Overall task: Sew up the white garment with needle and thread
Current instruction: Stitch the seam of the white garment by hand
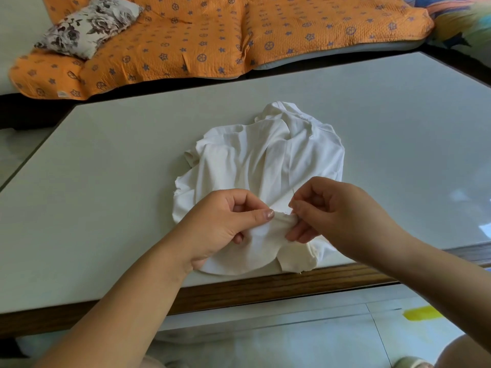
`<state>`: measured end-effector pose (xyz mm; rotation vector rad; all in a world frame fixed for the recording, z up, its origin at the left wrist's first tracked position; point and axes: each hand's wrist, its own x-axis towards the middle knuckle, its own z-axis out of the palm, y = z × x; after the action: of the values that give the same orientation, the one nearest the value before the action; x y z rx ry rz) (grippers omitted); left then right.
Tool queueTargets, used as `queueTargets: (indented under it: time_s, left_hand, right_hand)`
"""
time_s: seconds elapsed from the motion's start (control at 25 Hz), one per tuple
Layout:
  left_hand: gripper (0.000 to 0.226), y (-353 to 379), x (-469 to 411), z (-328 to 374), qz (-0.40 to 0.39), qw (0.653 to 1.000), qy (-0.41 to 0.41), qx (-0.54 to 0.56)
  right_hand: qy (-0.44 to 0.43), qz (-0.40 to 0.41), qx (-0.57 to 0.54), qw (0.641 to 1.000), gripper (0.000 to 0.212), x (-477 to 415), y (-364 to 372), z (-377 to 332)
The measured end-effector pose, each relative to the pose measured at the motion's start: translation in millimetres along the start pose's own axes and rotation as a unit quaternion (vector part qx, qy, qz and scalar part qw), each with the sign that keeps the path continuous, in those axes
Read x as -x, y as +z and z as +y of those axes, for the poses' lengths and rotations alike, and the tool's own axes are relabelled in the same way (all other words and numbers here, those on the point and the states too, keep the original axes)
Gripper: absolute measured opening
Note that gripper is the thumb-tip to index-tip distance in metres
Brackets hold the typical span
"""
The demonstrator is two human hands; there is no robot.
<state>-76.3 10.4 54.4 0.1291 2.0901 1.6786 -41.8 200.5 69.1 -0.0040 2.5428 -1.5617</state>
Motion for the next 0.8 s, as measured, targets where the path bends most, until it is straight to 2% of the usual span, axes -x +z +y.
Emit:
queueTargets:
  time_s: [0.4, 0.52, 0.64, 0.8]
  left_hand:
    - [0.016, -0.5, -0.5, -2.9, -0.027, 1.0, -0.008, -0.004]
    - [0.003, -0.5, -0.5, -2.6, -0.015, 1.0, 0.005, -0.009]
    - [0.006, -0.2, 0.2, -1.6, -0.012, 1.0, 0.029, -0.002]
    - [0.006, 0.3, 0.3, -0.5, -0.019, 0.999, 0.041, -0.001]
  right_hand:
    - [-0.005, 0.01, -0.04, 0.999, 0.013, 1.5, -5.3, 5.6]
    - [-0.025, 0.015, 0.007, 1.0, 0.012, 4.3, -5.4, 6.9]
    - [-0.07, 0.044, 0.04, 0.996, 0.01, 13.8, -8.4, -0.9]
    - [-0.031, -0.046, 0.016, 0.998, 0.01, 17.3, -6.1, -4.5]
